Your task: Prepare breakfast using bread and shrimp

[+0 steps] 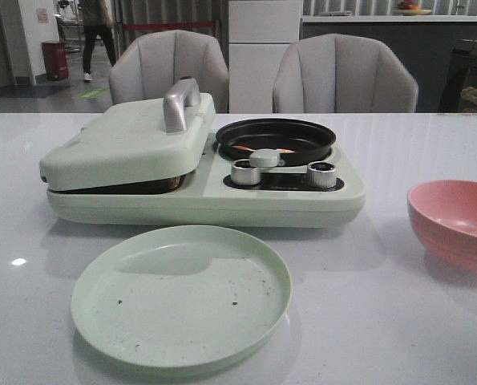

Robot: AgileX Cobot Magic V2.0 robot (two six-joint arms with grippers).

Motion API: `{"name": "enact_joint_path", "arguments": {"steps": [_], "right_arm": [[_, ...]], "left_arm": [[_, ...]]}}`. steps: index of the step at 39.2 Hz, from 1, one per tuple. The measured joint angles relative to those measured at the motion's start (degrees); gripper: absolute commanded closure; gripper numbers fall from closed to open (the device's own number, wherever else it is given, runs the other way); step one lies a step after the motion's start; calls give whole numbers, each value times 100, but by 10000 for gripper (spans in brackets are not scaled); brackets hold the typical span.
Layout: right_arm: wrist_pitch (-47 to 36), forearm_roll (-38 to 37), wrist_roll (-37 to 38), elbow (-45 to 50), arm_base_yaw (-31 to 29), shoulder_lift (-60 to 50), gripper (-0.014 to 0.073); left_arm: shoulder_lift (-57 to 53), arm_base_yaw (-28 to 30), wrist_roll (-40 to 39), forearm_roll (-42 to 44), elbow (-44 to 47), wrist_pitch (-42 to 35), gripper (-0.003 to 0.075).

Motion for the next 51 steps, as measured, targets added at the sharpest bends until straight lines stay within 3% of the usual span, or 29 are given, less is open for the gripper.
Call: {"name": "enact_joint_path", "arguments": {"steps": [6,18,35,51], "right_arm": [[36,0,0,0,0,0,578],[45,0,0,0,0,0,578],[45,0,-10,0,0,0,578],[48,0,-10,0,0,0,578]], "left_arm": [[0,502,-572,13,61,-202,617],[0,1521,-719,239,221,-56,621],[-77,1633,-719,513,263,-122,620],[-2601,3346,-719,1618,1468,-512,620]]}}
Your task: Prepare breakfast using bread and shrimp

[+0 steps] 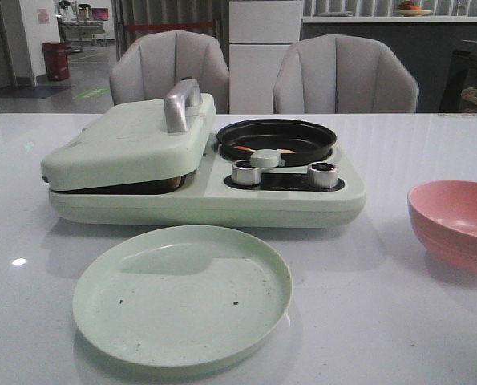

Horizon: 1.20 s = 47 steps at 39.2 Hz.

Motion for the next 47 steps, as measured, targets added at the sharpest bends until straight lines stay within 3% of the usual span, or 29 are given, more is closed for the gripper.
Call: {"name": "enact_joint_path", "arguments": {"steps": [5,11,16,25,47], "right_arm": [[10,0,0,0,0,0,578],[10,0,0,0,0,0,578],[10,0,0,0,0,0,578],[10,0,0,0,0,0,578],[31,0,0,0,0,0,578]], "left_arm": [[-484,394,-294,163,474,-40,620],[-899,423,-2295,1514,1012,-40,620],[-1104,411,-3186,2115,1488,-374,620],[-1283,402,-3627,2253,2297,-1250,620],[-1283,35,-3757,2294,2298,-2040,620]]}}
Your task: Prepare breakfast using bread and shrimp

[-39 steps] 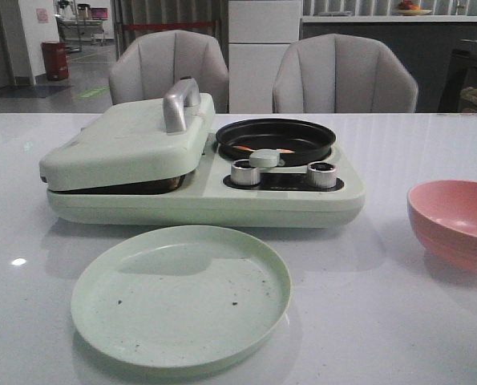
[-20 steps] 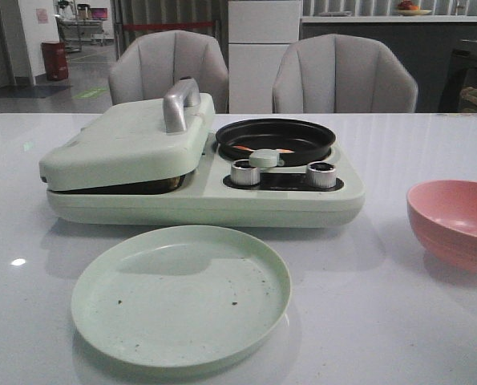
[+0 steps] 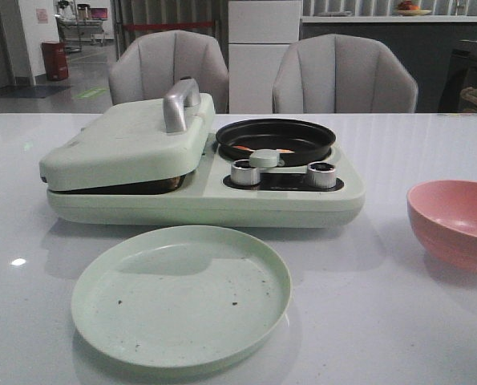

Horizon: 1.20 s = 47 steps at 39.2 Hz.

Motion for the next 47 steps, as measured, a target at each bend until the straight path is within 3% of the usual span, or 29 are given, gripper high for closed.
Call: {"name": "enact_joint_path", "arguments": {"steps": [47], "right_arm": [[0,0,-11,0,0,0,578]], "left_arm": [[0,-265,0,205,0,-199,620]]}}
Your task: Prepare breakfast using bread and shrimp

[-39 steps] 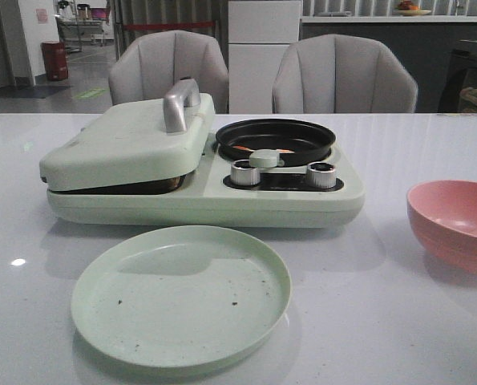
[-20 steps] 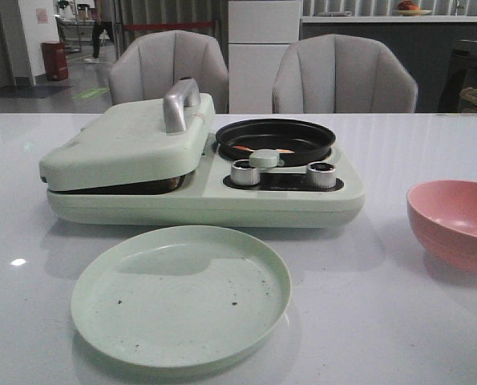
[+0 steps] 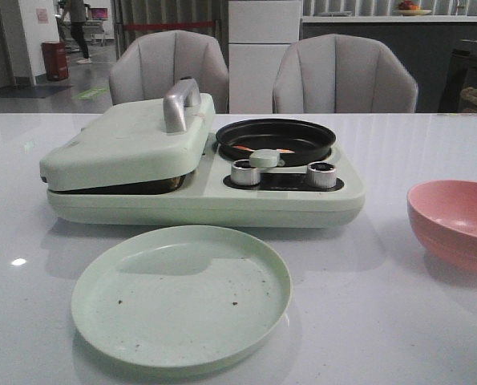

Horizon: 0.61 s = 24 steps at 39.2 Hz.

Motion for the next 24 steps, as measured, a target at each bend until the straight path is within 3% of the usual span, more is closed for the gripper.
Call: {"name": "enact_joint_path", "arguments": {"steps": [24], "right_arm": [[-24,0,0,42,0,-58,578]], "left_arm": [[0,0,0,0,0,-24,620]]}}
